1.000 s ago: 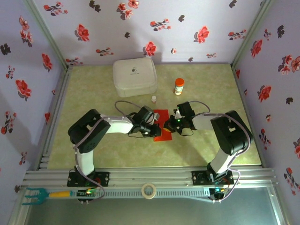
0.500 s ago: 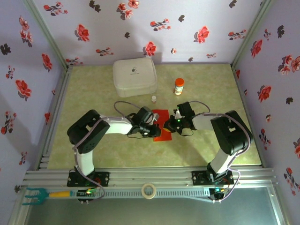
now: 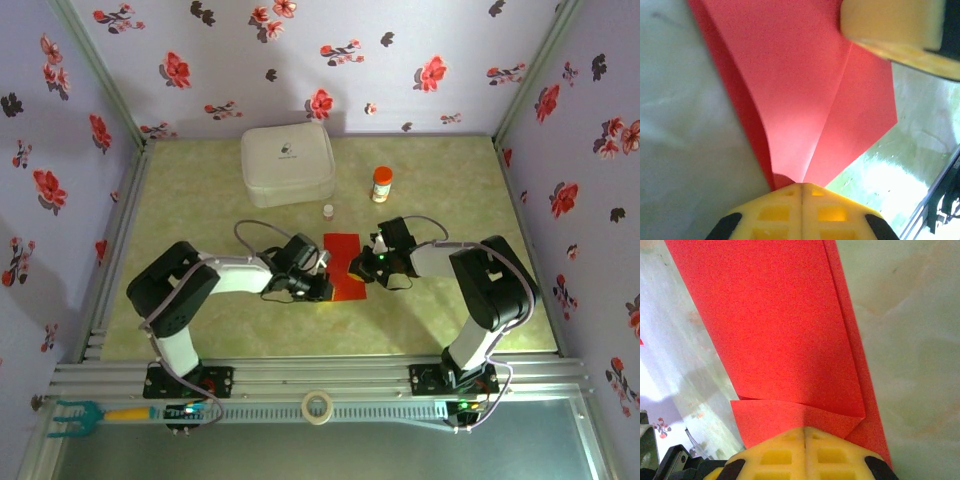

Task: Fold a paper plane with a square sheet of paper (pick it up from the middle)
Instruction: Fold the triangle a second time at the center of the table.

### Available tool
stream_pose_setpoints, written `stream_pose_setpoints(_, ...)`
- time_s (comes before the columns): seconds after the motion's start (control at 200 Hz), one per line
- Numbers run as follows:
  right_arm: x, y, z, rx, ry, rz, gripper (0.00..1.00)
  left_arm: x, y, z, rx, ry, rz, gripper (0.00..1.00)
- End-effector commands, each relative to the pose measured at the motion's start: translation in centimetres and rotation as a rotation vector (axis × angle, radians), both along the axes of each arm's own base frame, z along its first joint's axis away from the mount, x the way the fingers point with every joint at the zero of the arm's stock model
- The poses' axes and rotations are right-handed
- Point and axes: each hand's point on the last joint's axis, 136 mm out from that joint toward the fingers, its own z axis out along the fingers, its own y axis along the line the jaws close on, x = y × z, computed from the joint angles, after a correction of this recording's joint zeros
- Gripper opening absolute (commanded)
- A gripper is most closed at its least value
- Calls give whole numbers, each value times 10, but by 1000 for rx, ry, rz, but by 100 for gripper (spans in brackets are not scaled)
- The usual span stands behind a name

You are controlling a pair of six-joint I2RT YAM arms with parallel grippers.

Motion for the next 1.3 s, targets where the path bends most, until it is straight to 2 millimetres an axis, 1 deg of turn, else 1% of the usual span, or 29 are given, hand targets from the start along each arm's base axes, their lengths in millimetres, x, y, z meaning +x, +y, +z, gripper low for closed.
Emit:
stream_pose_setpoints(0.0,-13,-21,-26,-95,83,-48,0,-18,21,-7,63,30,-25,6)
stream_pose_setpoints(0.105,-10,-18,-22,-78,74,-39,0,-16,20,7,26,-3,-21,5)
stream_pose_setpoints(0.19,-7,-13,-15,-52,55,-26,0,-9,13,28,-34,-54,-15,4)
stream_pose_setpoints(0.255,-2,-7,-4,-24,30,-14,1,1,7,46,-73,-100,-3,4)
stream_pose_setpoints(0.32,4,-2,11,2,-10,-3,4,15,2,59,-97,-141,16,4)
stream_pose_setpoints(0.38,8,1,25,15,-39,10,7,27,-2,67,-112,-160,31,4)
stream_pose_setpoints(0.425,8,0,30,6,-49,13,9,36,-6,71,-118,-168,41,4)
stream_pose_setpoints(0.46,8,-2,34,-6,-60,11,12,42,-8,69,-114,-167,46,4)
stream_pose_setpoints(0.535,4,-9,36,-39,-62,3,14,56,-14,65,-104,-157,56,4)
stream_pose_setpoints(0.59,-2,-15,35,-61,-53,0,17,61,-20,61,-102,-151,47,4)
stream_pose_setpoints(0.64,-8,-20,34,-83,-40,-6,17,63,-24,54,-85,-136,42,4)
stream_pose_setpoints(0.72,-16,-25,33,-90,-33,-17,19,65,-26,43,-62,-118,32,4)
stream_pose_setpoints(0.815,-25,-32,31,-108,-21,-30,20,66,-26,37,-53,-112,29,4)
stream_pose_setpoints(0.925,-32,-34,30,-96,-8,-42,21,65,-22,28,-21,-109,31,4)
stream_pose_setpoints(1.045,-38,-36,27,-99,2,-48,22,69,-16,33,-12,-147,53,6)
stream_pose_setpoints(1.115,-39,-36,25,-95,5,-50,23,70,-15,32,-2,-147,43,7)
stream_pose_setpoints(1.295,-41,-35,20,-99,36,-59,24,65,-19,22,5,-125,11,6)
